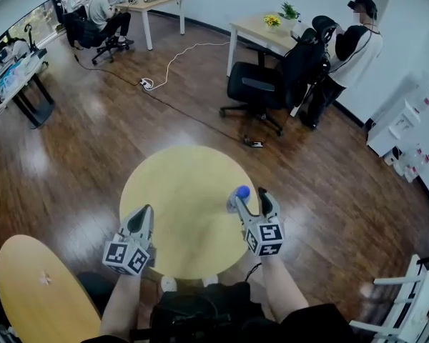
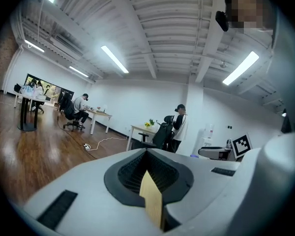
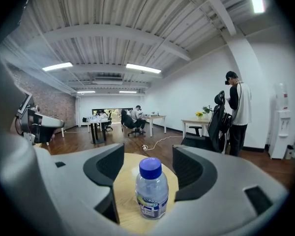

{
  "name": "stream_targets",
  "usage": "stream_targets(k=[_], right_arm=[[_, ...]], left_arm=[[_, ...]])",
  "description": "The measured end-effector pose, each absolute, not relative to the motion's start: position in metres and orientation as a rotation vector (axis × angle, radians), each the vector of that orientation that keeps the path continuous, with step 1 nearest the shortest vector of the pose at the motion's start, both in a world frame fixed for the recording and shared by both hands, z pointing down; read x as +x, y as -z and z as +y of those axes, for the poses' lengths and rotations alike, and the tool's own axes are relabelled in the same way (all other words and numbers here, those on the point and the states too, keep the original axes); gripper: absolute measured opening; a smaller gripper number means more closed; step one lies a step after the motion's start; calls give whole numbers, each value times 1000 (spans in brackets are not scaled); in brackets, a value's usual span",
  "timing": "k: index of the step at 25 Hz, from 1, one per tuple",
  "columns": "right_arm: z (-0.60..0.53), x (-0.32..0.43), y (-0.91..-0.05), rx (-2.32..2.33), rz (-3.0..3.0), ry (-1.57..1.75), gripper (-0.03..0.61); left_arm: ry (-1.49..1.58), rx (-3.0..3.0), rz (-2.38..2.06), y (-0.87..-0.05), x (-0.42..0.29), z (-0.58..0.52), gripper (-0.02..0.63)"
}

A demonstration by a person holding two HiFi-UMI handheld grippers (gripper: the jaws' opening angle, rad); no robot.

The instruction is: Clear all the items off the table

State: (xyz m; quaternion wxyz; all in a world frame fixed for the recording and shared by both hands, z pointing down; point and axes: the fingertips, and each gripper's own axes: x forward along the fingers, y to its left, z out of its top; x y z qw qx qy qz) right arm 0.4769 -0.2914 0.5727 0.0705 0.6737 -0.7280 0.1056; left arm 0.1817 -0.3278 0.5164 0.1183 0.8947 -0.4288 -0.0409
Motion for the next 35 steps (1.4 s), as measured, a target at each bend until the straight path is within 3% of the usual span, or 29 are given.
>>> stream_targets(k=[19, 35], right_arm=[[-306, 482, -672, 1857, -2097, -480, 379], [-319, 478, -708, 1836, -2059, -533, 374]], left_arm=[[-30, 2374, -1324, -603, 197, -308, 0], [-86, 2316, -1377, -612, 165, -301, 0]])
